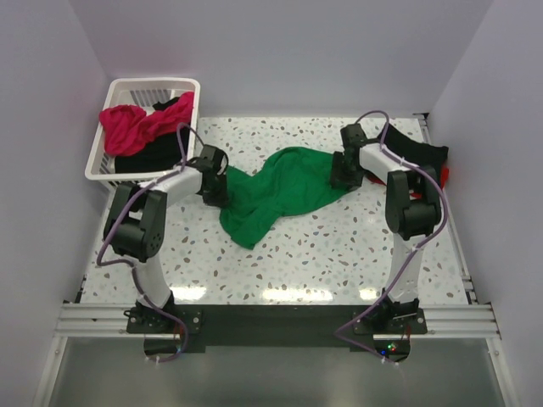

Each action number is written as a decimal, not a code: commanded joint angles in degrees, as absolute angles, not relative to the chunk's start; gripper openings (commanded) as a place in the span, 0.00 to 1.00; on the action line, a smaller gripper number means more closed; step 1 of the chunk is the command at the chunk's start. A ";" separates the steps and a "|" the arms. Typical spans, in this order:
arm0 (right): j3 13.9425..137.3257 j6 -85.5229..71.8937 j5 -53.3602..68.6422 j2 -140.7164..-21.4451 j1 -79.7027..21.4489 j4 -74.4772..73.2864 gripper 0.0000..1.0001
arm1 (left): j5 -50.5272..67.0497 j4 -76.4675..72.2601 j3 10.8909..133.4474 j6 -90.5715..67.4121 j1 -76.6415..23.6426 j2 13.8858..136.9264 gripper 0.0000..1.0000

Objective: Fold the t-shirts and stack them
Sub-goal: Flatten the tshirt out

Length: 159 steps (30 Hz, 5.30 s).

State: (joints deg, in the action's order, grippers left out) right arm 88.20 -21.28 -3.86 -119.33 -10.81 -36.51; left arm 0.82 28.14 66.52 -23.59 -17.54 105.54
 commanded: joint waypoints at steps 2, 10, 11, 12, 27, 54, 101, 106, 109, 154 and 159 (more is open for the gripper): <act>89.30 -19.69 -3.43 -120.94 -10.46 -38.93 0.40 | 1.06 27.95 71.97 -21.27 -16.17 108.72 0.00; 83.34 -18.63 -3.16 -114.90 -10.46 -44.12 0.12 | -4.03 32.68 86.65 -19.16 -15.03 113.20 0.00; 82.28 -18.72 -3.16 -113.83 -10.37 -44.73 0.12 | -4.83 33.04 88.14 -18.90 -14.86 113.46 0.00; 81.13 -18.72 -3.08 -112.69 -10.46 -45.08 0.12 | -6.31 33.31 88.50 -18.81 -14.77 113.38 0.00; 78.13 -20.39 1.76 -104.15 -10.37 -46.85 0.65 | -0.26 28.57 72.26 -23.82 -15.03 97.66 0.49; 73.74 -20.48 3.52 -100.02 -10.37 -45.79 0.75 | -1.13 24.17 61.79 -27.95 -14.68 100.99 0.35; 72.77 -22.50 10.37 -108.53 4.31 -33.58 0.66 | -9.67 30.14 63.28 -25.49 -14.68 83.50 0.00; 74.88 -22.68 13.53 -111.27 4.31 -32.52 0.37 | -11.25 30.41 63.72 -24.96 -14.50 83.06 0.00; 75.84 -22.50 14.06 -111.27 4.31 -33.04 0.10 | -12.04 30.50 64.42 -24.87 -14.24 82.88 0.00; 63.46 -18.90 21.79 -103.80 3.08 -34.54 0.43 | -16.35 29.18 62.14 -26.19 -13.36 77.26 0.00; 65.56 -18.46 23.99 -103.45 2.99 -36.38 0.15 | -16.43 28.83 62.23 -26.46 -13.36 77.96 0.00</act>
